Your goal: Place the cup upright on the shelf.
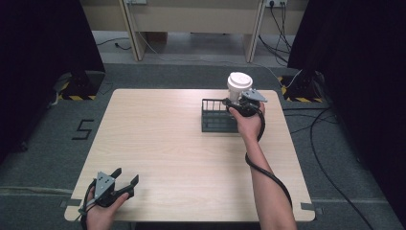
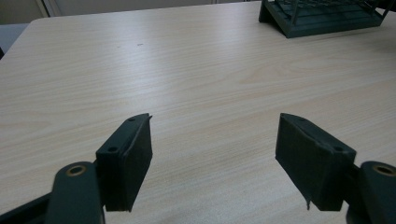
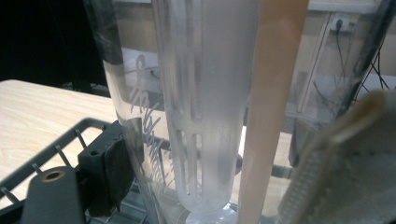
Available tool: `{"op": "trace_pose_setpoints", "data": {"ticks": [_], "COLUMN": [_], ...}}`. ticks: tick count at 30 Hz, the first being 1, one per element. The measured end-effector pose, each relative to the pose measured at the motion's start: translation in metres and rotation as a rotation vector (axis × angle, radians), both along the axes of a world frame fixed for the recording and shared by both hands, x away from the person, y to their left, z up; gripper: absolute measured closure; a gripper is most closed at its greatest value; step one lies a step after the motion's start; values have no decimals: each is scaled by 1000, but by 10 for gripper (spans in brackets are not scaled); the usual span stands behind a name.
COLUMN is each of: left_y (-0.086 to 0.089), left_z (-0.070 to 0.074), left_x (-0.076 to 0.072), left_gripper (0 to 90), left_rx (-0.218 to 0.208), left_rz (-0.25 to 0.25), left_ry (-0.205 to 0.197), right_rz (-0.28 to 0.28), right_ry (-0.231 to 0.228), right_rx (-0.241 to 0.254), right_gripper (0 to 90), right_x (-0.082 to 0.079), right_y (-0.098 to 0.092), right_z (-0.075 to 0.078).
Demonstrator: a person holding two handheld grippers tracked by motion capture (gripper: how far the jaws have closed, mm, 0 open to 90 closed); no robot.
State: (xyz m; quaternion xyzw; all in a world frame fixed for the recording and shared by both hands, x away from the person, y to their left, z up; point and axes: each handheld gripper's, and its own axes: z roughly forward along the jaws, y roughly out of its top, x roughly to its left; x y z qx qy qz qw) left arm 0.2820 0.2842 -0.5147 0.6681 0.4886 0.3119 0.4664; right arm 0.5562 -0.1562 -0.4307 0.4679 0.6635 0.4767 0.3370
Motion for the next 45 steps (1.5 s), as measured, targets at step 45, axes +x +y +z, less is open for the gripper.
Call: {"op": "trace_pose_setpoints", "data": {"ticks": [45], "left_y": [-1], "left_z": [0], "left_x": [0], "left_gripper": [267], "left_rx": [6], "left_rz": [4], "left_ry": [2], "right_rz": [30], "right_ry": [56], "right_rx": [21], "right_gripper": [127], "right_x": [-66], "right_y": [-36], "right_z": [-2]}}
